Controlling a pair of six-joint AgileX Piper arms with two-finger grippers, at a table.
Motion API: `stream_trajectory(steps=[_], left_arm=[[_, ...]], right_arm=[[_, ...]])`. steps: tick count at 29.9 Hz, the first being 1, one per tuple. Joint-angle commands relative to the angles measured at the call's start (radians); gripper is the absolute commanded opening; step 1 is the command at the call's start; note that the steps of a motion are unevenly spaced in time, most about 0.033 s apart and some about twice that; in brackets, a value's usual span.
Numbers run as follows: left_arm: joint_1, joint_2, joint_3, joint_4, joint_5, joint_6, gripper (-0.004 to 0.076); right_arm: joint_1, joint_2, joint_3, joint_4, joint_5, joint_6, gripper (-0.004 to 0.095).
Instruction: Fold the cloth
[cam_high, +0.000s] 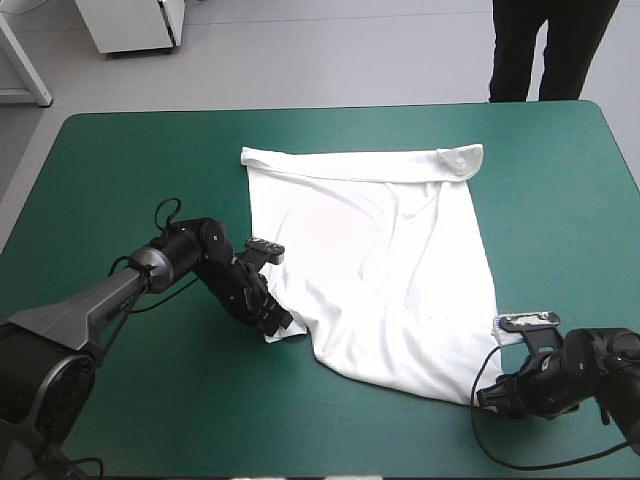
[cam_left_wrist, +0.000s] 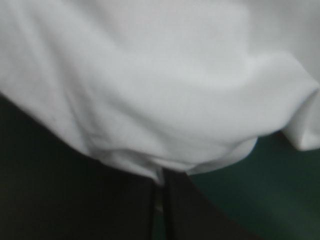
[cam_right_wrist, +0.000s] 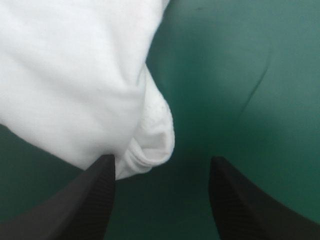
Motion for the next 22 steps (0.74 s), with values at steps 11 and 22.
stream_trajectory(steps=[11,22], left_arm=[[-0.01,-0.021,-0.028,0.014,0.057,-0.01,-0.0009],[-0.01,-0.042,-0.098,0.02,0.172,-0.01,-0.0009]], right_arm=[[0.002,0.141,-0.012,0.147,-0.1,-0.09,0.0473],[0.002,0.144,-0.115,0.22,-0.039,-0.182,-0.0007]])
